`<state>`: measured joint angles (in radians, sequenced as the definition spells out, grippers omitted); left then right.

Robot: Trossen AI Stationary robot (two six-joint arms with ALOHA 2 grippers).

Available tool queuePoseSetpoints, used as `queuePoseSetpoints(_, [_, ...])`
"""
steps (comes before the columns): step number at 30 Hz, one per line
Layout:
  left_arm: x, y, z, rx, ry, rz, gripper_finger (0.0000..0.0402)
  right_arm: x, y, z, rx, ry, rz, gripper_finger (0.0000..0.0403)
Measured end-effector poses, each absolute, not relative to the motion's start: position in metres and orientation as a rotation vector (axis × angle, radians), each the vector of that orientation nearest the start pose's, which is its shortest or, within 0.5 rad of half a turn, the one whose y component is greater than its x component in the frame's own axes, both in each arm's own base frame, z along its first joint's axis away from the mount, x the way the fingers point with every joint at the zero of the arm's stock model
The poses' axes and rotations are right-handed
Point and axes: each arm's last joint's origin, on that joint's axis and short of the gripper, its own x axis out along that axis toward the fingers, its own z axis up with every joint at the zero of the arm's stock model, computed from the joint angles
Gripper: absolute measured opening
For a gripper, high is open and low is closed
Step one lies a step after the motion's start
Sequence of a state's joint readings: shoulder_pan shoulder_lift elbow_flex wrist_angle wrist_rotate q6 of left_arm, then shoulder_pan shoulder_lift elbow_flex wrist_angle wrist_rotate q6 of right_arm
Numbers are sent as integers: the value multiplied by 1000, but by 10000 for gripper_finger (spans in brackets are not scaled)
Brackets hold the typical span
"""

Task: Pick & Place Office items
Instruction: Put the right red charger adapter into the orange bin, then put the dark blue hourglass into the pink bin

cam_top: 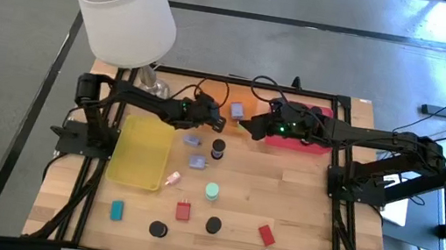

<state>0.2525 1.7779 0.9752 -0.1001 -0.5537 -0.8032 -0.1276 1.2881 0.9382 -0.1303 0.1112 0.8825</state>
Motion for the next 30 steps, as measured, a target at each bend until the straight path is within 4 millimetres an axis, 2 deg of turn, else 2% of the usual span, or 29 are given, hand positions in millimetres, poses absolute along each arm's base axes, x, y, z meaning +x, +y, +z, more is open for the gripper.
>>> queuePoseSetpoints(9, [330, 106, 149, -570, 569, 1085, 133, 280, -39, 284, 864, 352, -433, 366])
queuePoseSetpoints(20, [332, 106, 152, -549, 549, 1064, 190, 280, -39, 284, 861, 352, -433, 366])
queuePoseSetpoints(23, [333, 107, 162, -523, 509, 1033, 205, 280, -38, 284, 867, 362, -412, 366])
queuePoseSetpoints(30, [327, 97, 213, -395, 458, 814, 215, 280, -36, 285, 864, 408, -316, 366])
